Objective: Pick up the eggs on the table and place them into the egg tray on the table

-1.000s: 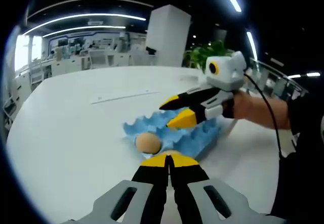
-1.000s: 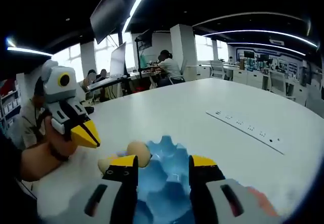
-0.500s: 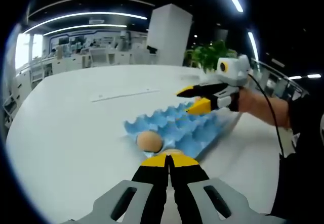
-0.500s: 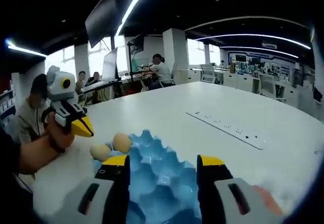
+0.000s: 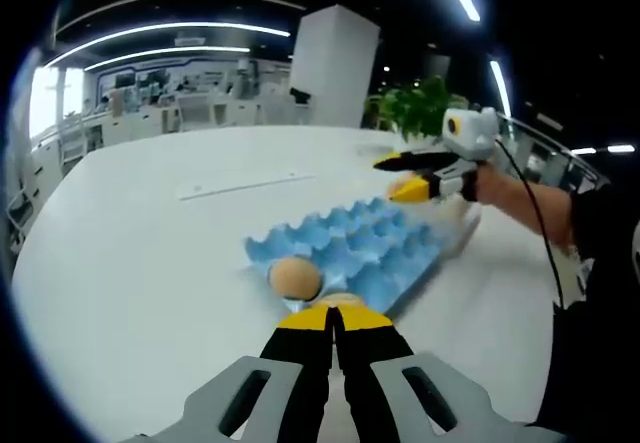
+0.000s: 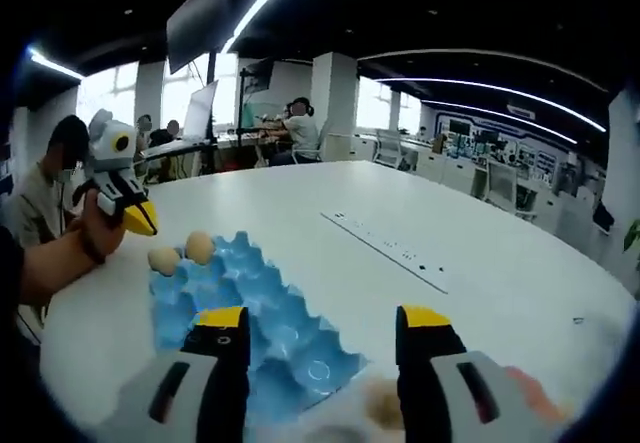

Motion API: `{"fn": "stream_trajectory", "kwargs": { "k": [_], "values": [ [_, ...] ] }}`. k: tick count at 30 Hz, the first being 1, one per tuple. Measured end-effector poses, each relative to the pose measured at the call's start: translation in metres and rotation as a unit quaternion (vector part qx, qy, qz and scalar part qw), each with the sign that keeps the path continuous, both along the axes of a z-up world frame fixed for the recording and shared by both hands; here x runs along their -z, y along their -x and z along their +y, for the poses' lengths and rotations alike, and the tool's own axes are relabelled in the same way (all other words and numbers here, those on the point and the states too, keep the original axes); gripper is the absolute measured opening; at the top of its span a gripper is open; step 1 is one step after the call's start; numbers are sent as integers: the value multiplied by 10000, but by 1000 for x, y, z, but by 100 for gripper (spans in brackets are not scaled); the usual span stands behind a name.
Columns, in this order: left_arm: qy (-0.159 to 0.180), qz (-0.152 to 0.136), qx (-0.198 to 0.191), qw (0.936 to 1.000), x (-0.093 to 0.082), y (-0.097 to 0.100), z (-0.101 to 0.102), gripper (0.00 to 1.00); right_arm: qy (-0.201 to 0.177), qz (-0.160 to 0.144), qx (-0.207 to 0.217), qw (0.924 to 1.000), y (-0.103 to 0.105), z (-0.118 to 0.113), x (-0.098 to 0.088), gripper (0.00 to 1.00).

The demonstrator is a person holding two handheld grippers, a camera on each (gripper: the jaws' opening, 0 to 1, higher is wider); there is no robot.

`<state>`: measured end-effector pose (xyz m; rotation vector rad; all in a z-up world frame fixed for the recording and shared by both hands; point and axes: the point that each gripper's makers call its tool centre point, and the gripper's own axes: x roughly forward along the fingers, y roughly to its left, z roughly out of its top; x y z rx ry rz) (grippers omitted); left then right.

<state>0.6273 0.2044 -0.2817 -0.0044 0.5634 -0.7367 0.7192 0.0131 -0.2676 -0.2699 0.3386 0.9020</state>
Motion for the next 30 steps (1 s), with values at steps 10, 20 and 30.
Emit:
{"fn": "stream_trajectory", "kwargs": {
  "k": [10, 20, 30],
  "values": [
    [-26, 5, 14, 10000, 2, -1, 0, 1, 333, 157, 92, 9993, -8, -41, 14, 55],
    [-30, -4, 8, 10000, 3, 3, -3, 1, 610, 263, -125, 9977, -13, -60, 23, 49],
    [-26, -5, 26, 10000, 3, 1, -2, 1, 771, 451, -153, 9959, -16, -67, 35, 35]
  ]
}}
